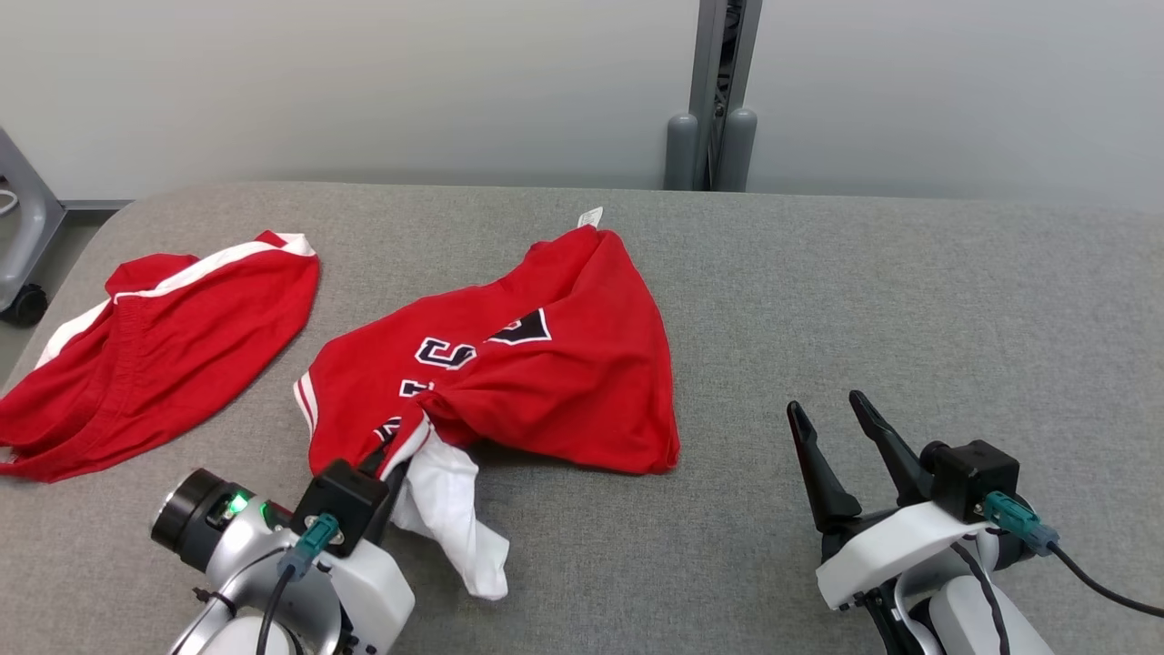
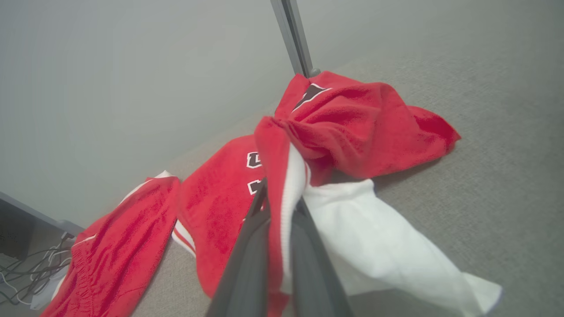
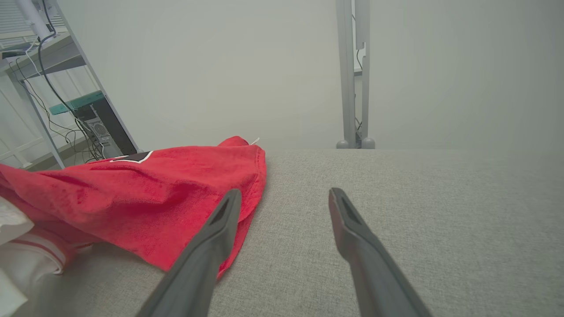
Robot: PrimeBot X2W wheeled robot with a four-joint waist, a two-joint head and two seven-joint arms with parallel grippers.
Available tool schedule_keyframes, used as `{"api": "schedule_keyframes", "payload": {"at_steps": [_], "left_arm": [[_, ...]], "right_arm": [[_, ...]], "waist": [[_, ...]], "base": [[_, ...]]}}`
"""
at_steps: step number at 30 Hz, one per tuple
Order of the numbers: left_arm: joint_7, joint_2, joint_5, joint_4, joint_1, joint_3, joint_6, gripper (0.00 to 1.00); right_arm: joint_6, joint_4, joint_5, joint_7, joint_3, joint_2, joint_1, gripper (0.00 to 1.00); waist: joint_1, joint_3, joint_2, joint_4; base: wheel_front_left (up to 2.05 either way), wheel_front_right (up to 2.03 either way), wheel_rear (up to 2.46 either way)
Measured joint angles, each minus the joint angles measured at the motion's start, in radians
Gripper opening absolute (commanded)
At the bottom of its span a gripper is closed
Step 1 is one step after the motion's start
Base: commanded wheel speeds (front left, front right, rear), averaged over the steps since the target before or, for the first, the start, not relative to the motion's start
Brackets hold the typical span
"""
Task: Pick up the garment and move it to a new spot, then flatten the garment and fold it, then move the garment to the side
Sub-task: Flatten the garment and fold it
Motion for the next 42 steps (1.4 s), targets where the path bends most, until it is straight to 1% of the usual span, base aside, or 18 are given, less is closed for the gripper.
{"api": "schedule_keyframes", "payload": {"at_steps": [3, 5, 7, 11, 12, 14, 15, 16, 17, 18, 20, 21, 22, 27, 29, 33, 34, 42], "left_arm": [[0.051, 0.014, -0.014, -0.066, 0.04, -0.011, -0.012, 0.0], [0.058, 0.01, -0.041, -0.072, 0.056, -0.017, -0.026, 0.0], [0.061, -0.001, -0.052, -0.046, 0.058, -0.031, -0.043, 0.0], [0.015, -0.048, -0.082, 0.056, 0.051, -0.057, -0.067, 0.0], [-0.016, -0.067, -0.096, 0.085, 0.047, -0.056, -0.067, 0.0], [-0.048, -0.086, -0.09, 0.146, 0.019, -0.075, -0.079, 0.0], [-0.085, -0.105, -0.103, 0.17, 0.011, -0.073, -0.081, 0.02], [-0.104, -0.119, -0.104, 0.196, 0.0, -0.08, -0.084, 0.0], [-0.12, -0.13, -0.102, 0.224, -0.009, -0.089, -0.091, 0.02], [-0.151, -0.144, -0.109, 0.244, -0.012, -0.092, -0.093, 0.18], [-0.196, -0.163, -0.11, 0.288, -0.029, -0.099, -0.099, 0.31], [-0.215, -0.169, -0.109, 0.309, -0.04, -0.103, -0.101, 0.78], [-0.234, -0.174, -0.109, 0.331, -0.049, -0.106, -0.101, 1.0], [-0.302, -0.211, -0.108, 0.413, -0.075, -0.114, -0.101, 1.0], [-0.314, -0.217, -0.108, 0.43, -0.079, -0.115, -0.1, 1.0], [-0.331, -0.216, -0.106, 0.43, -0.078, -0.109, -0.081, 1.0], [-0.339, -0.208, -0.106, 0.408, -0.064, -0.1, -0.062, 1.0], [-0.349, -0.165, -0.114, 0.242, 0.023, -0.04, 0.018, 1.0]], "right_arm": [[0.0, 0.001, 0.0, 0.0, 0.002, 0.0, -0.001, 1.0], [0.0, 0.004, -0.002, 0.0, 0.002, -0.001, -0.003, 1.0], [0.0, 0.006, -0.004, 0.0, 0.007, 0.0, -0.013, 1.0], [0.0, 0.012, -0.008, 0.0, 0.016, 0.0, -0.023, 1.0], [0.0, 0.013, -0.01, 0.0, 0.016, -0.001, -0.025, 1.0], [0.0, 0.016, -0.013, 0.0, 0.016, 0.0, -0.029, 1.0], [0.0, 0.018, -0.015, 0.0, 0.015, -0.001, -0.03, 1.0], [0.0, 0.019, -0.016, 0.0, 0.015, -0.001, -0.032, 1.0], [0.0, 0.019, -0.016, 0.0, 0.014, 0.0, -0.032, 1.0], [0.0, 0.021, -0.017, 0.0, 0.012, -0.001, -0.031, 1.0], [0.0, 0.021, -0.019, 0.0, 0.008, -0.001, -0.032, 1.0], [0.0, 0.021, -0.023, 0.0, 0.005, -0.001, -0.032, 1.0], [0.0, 0.021, -0.026, 0.0, 0.004, -0.001, -0.032, 1.0], [0.0, 0.023, -0.026, 0.0, 0.003, -0.001, -0.031, 1.0], [0.0, 0.023, -0.026, 0.0, 0.002, -0.001, -0.031, 1.0], [0.0, 0.023, -0.026, 0.0, 0.0, -0.001, -0.028, 1.0], [0.0, 0.022, -0.026, 0.0, 0.0, 0.0, -0.024, 1.0], [0.0, 0.019, -0.026, 0.0, -0.008, -0.001, -0.018, 1.0]], "waist": [[0.0, 0.007, 0.0, -0.002], [0.0, 0.011, 0.0, -0.006], [0.0, 0.015, -0.0001, -0.013], [0.0, 0.02, 0.0, -0.033], [0.0, 0.021, 0.0, -0.038], [0.0, 0.022, 0.0, -0.047], [0.0, 0.022, 0.0, -0.051], [0.0, 0.022, 0.0, -0.054], [0.0, 0.022, 0.0, -0.057], [0.0, 0.022, 0.0, -0.059], [0.0, 0.021, 0.0, -0.059], [0.0, 0.021, 0.0, -0.058], [0.0, 0.02, 0.0, -0.057], [0.0, 0.015, 0.0, -0.046], [0.0, 0.013, 0.0, -0.041], [0.0, 0.007, 0.0, -0.031], [0.0, 0.005, 0.0, -0.027], [0.0, 0.004, 0.0, -0.01]], "base": [[0.0, 0.0, 0.0], [0.0, 0.0, 0.0], [0.0, 0.0, 0.0], [0.0, 0.0, 0.0], [0.0, 0.0, 0.0], [0.0, 0.0, 0.0], [0.0, 0.0, 0.0], [0.0, 0.0, 0.0], [0.0, 0.0, 0.0], [0.0, 0.0, 0.0], [0.0, 0.0, 0.0], [0.0, 0.0, 0.0], [0.0, 0.0, 0.0], [0.0, 0.0, 0.0], [0.0, 0.0, 0.0], [0.0, 0.0, 0.0], [0.0, 0.0, 0.0], [0.0, 0.0, 0.0]]}}
